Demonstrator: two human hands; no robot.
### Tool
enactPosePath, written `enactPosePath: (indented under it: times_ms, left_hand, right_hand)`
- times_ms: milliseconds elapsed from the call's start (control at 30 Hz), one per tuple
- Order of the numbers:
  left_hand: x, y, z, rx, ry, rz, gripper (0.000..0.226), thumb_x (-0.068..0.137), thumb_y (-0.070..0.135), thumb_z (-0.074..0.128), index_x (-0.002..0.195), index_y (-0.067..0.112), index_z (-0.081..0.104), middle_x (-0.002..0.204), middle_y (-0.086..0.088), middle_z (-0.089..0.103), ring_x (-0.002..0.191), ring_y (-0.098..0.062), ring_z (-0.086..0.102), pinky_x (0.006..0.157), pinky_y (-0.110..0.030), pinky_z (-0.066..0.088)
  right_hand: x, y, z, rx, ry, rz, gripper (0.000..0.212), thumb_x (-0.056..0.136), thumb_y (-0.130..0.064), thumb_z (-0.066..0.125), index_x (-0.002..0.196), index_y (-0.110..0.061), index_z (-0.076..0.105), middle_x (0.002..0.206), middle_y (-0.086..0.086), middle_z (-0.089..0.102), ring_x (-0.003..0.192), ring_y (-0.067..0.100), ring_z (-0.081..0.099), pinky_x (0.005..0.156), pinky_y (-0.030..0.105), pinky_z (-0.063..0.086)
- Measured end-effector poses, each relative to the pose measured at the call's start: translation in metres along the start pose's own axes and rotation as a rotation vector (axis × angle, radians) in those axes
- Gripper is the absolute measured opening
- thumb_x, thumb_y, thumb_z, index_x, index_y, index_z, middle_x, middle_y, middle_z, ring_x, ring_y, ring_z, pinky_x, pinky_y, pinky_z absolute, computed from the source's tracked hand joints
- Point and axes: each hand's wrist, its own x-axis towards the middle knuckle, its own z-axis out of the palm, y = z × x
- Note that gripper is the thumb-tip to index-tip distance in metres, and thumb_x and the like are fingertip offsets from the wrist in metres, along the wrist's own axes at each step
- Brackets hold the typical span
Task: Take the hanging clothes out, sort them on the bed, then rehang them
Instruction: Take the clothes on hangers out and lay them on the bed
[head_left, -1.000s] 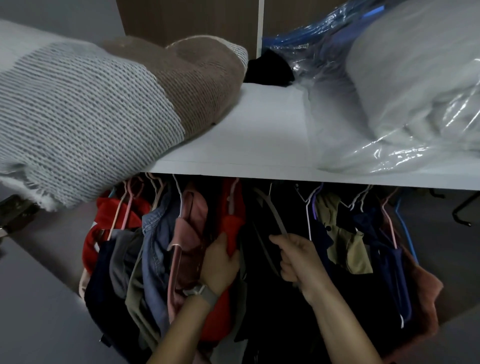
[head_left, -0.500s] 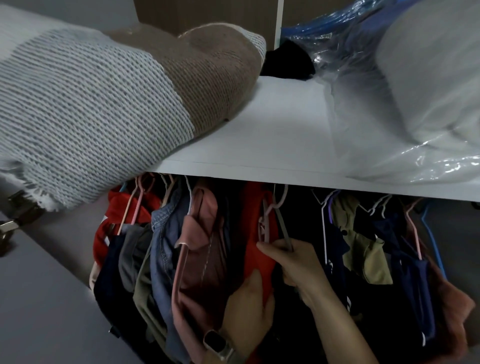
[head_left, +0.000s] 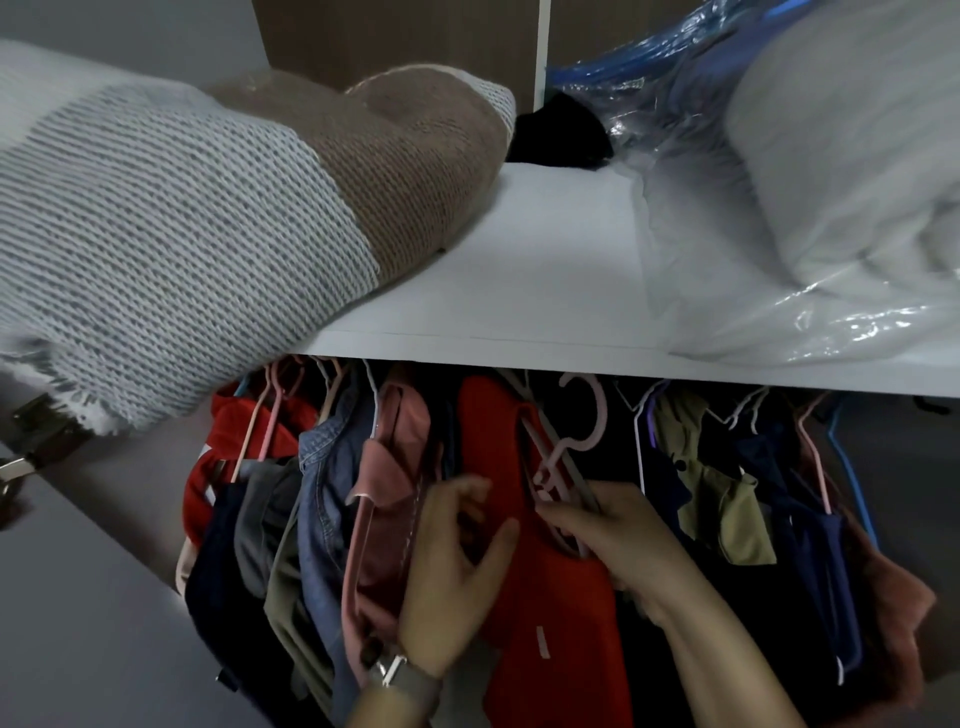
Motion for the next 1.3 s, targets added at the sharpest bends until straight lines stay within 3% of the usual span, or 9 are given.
enactPosePath:
  times_ms: [133, 233, 367, 500, 733, 833, 1100, 1200, 1300]
  left_hand:
    - [0.03, 0.012, 0.005, 0.419, -0.051, 0.184, 0.077, 0.064, 0.051, 0.062, 0.134, 0.033, 0.036, 0.131, 0.013, 0.033, 0.125, -0.006, 0.031, 0.104, -0.029, 0.026]
    - [0.028, 0.015, 0.012, 0.474, -0.23, 0.227, 0.07, 0.06, 0.053, 0.066, 0.123, 0.048, 0.036, 0.135, 0.017, 0.025, 0.131, -0.006, 0.018, 0.103, -0.034, 0.019]
    - [0.015, 0.017, 0.019, 0.374, -0.383, 0.308, 0.04, 0.062, 0.052, 0.061, 0.101, 0.043, 0.052, 0.125, 0.022, 0.029, 0.128, -0.003, 0.019, 0.095, -0.035, 0.019]
    - [0.001, 0.022, 0.025, 0.269, -0.49, 0.382, 0.034, 0.063, 0.056, 0.064, 0.095, 0.046, 0.059, 0.115, 0.028, 0.039, 0.12, 0.001, 0.03, 0.099, -0.032, 0.02]
    - [-0.021, 0.03, 0.026, 0.087, -0.766, 0.508, 0.033, 0.06, 0.055, 0.073, 0.092, 0.048, 0.065, 0.101, 0.023, 0.056, 0.105, 0.001, 0.049, 0.095, -0.028, 0.03]
    - [-0.043, 0.035, 0.034, 0.083, -0.784, 0.692, 0.026, 0.063, 0.036, 0.073, 0.088, 0.043, 0.067, 0.089, 0.024, 0.061, 0.093, 0.005, 0.052, 0.086, -0.03, 0.034]
    - [-0.148, 0.074, 0.054, -0.387, -0.764, 0.955, 0.035, 0.062, 0.007, 0.081, 0.089, 0.026, 0.074, 0.1, 0.007, 0.068, 0.096, -0.015, 0.063, 0.08, -0.041, 0.047]
    - [-0.193, 0.102, 0.052, -0.58, -0.838, 0.939, 0.02, 0.068, 0.013, 0.081, 0.085, 0.018, 0.07, 0.099, 0.0, 0.068, 0.093, -0.024, 0.063, 0.083, -0.046, 0.047]
    - [-0.229, 0.129, 0.058, -0.597, -0.99, 0.941, 0.03, 0.067, 0.018, 0.08, 0.093, 0.015, 0.065, 0.109, 0.002, 0.065, 0.101, -0.02, 0.062, 0.088, -0.044, 0.048]
  right_hand:
    - [-0.016, 0.011, -0.006, -0.177, -0.088, -0.021, 0.024, 0.082, -0.013, 0.067, 0.061, -0.012, 0.058, 0.056, 0.005, 0.053, 0.053, 0.013, 0.05, 0.054, 0.023, 0.037]
    - [-0.03, 0.019, -0.014, -0.226, -0.117, -0.034, 0.028, 0.08, -0.01, 0.068, 0.056, -0.014, 0.055, 0.051, 0.003, 0.048, 0.048, 0.011, 0.045, 0.052, 0.023, 0.034]
    - [-0.058, 0.031, -0.023, -0.222, -0.075, -0.045, 0.032, 0.08, -0.016, 0.072, 0.053, -0.011, 0.054, 0.047, 0.0, 0.048, 0.046, 0.008, 0.044, 0.05, 0.018, 0.033]
    - [-0.094, 0.046, -0.026, -0.192, 0.014, -0.039, 0.041, 0.082, -0.02, 0.072, 0.047, -0.018, 0.051, 0.042, -0.007, 0.047, 0.041, 0.003, 0.04, 0.049, 0.012, 0.031]
    - [-0.177, 0.068, 0.006, -0.118, 0.225, -0.015, 0.036, 0.081, -0.025, 0.071, 0.049, -0.019, 0.058, 0.046, -0.007, 0.053, 0.045, 0.005, 0.045, 0.052, 0.019, 0.037]
    - [-0.221, 0.082, 0.029, -0.049, 0.375, 0.034, 0.033, 0.083, -0.027, 0.072, 0.054, -0.015, 0.061, 0.049, -0.001, 0.055, 0.046, 0.009, 0.048, 0.053, 0.023, 0.039]
    - [-0.361, 0.1, 0.098, 0.087, 0.793, 0.185, 0.051, 0.085, -0.056, 0.051, 0.052, -0.019, 0.064, 0.043, -0.006, 0.048, 0.043, 0.007, 0.041, 0.047, 0.018, 0.032]
    - [-0.428, 0.116, 0.13, 0.163, 0.975, 0.199, 0.056, 0.077, -0.065, 0.052, 0.058, -0.014, 0.065, 0.039, 0.0, 0.034, 0.036, 0.011, 0.026, 0.04, 0.021, 0.019]
    - [-0.479, 0.13, 0.16, 0.266, 1.109, 0.181, 0.059, 0.072, -0.068, 0.058, 0.06, -0.011, 0.064, 0.041, 0.004, 0.029, 0.035, 0.011, 0.021, 0.039, 0.018, 0.014]
